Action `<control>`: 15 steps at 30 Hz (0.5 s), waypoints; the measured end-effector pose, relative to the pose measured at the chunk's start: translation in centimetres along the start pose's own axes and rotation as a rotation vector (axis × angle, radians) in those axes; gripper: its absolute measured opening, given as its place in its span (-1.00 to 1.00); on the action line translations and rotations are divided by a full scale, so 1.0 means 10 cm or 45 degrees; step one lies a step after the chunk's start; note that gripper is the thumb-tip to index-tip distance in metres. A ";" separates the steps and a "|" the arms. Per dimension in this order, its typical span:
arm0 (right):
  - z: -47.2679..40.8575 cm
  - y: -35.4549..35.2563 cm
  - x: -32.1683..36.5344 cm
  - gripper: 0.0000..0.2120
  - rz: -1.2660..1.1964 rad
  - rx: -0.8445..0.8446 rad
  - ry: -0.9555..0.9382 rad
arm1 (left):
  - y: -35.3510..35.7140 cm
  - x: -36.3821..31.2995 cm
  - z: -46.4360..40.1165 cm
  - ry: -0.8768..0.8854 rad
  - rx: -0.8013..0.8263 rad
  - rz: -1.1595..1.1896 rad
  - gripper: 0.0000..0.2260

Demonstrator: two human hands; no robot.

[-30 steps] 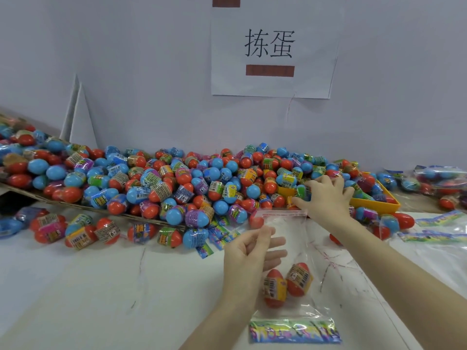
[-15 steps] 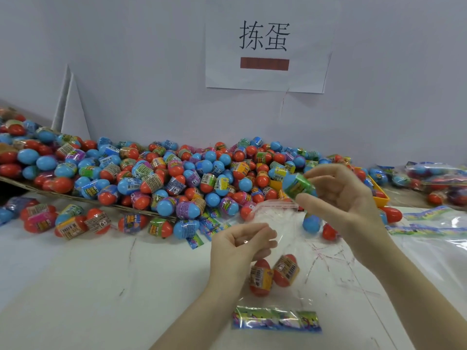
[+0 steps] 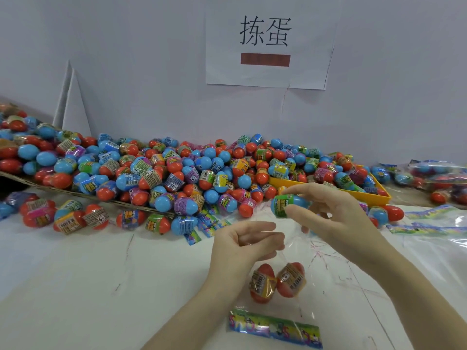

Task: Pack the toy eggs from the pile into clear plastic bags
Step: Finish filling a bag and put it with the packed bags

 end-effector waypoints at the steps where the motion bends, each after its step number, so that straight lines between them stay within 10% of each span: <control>1: 0.01 0.01 0.02 -0.81 0.031 0.004 -0.026 | 0.01 0.00 0.00 0.004 0.014 -0.005 -0.86; 15: 0.02 0.09 -0.06 -0.78 0.028 0.146 0.089 | 0.07 -0.01 0.03 0.023 0.110 -0.061 -0.85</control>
Point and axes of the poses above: each hand's wrist, its own z-axis away from the middle knuckle, its own y-axis out of the palm, x = y × z, the point moved 8 cm from there along -z, towards the middle knuckle, and after that the axes turned 14 degrees about y, right-handed, at the moved point
